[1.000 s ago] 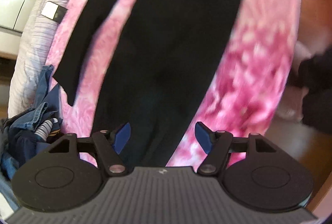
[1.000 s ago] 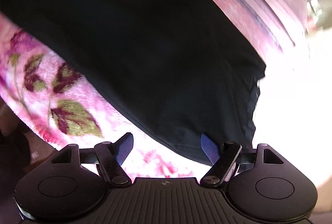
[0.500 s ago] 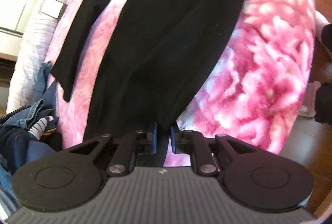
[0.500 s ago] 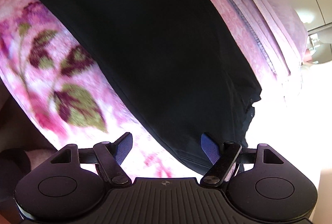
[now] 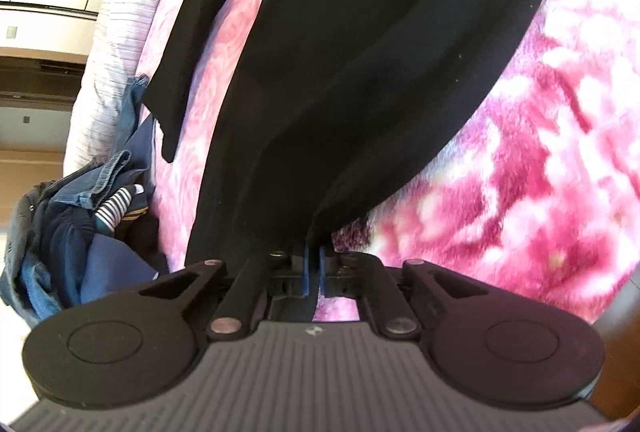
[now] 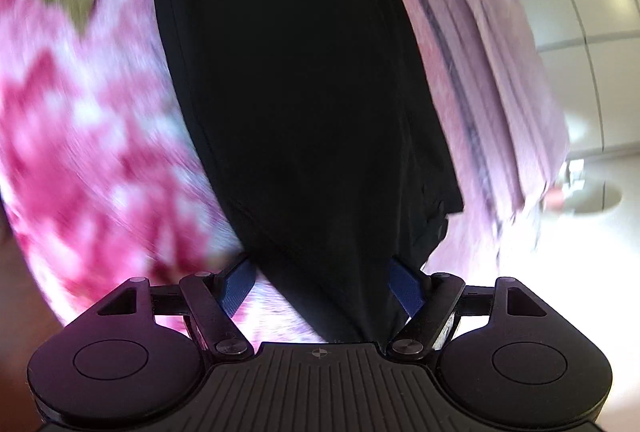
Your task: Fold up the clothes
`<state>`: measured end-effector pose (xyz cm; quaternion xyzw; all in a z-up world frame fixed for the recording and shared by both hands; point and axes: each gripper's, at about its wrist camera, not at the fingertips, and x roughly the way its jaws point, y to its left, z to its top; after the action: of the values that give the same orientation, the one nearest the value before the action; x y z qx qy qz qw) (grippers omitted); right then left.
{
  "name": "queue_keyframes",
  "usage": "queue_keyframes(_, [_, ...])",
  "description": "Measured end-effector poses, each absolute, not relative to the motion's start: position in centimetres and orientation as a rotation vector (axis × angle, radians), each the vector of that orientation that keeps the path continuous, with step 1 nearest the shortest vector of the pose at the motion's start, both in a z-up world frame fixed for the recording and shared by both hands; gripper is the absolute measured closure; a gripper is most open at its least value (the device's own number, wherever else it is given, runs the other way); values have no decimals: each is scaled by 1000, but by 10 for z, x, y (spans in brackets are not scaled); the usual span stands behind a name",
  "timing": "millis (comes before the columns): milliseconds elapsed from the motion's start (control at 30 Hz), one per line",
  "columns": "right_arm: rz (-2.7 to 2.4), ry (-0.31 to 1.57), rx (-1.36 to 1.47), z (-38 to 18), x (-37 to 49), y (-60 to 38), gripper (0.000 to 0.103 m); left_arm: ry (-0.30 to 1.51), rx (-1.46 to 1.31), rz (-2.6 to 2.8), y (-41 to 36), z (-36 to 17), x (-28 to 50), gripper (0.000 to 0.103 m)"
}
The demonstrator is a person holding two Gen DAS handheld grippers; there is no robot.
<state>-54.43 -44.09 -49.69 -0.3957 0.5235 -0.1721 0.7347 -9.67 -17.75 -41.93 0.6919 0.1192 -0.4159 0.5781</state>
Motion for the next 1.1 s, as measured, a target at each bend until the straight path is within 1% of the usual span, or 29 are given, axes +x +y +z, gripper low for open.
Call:
queue_keyframes(33, [-369,1141,-882,-499,-546,-447,45,286,1620,-960,-179,-418,-98,101])
queue_keyframes(67, [-359,1141,-888,-500,-548,-453,70,293,1618,-946,-181,-415,-99,101])
queue_keyframes(100, [-348,1160,-881,-500,-548,-457,85,297,1612,-933,-183,-407,-100,101])
queue_keyframes(167, [-340,1172,-837,-490,-547,-464,94,300,1601,-915,-187,-386,-101,101])
queue_keyframes(233, [-347,1160,-785,-468,-545,-467,97,287,1602,-910,-190,-359,-101,101])
queue_keyframes(300, [-358,1138,-748,-437,-543,-469,97,278,1601,-897,-195,-328,-100,101])
queue_keyframes(433, [-357,1119,-716,-374,-543,-476,100,313,1566,-861,-207,-272,-91,101])
queue_keyframes(600, [-297,1146,-699,-321,-527,-482,100,339,1529,-896,-238,-228,-71,101])
queue_keyframes(767, [-264,1190,-707,-289,-469,-525,100,397,1518,-985,-304,-208,-21,101])
queue_keyframes(867, [-251,1244,-710,-280,-431,-556,100,440,1523,-1049,-350,-207,19,101])
queue_keyframes(967, [-249,1288,-688,-282,-392,-595,100,463,1554,-1090,-393,-214,53,101])
queue_keyframes(1100, [-233,1345,-646,-301,-345,-640,100,491,1597,-1136,-447,-235,85,100])
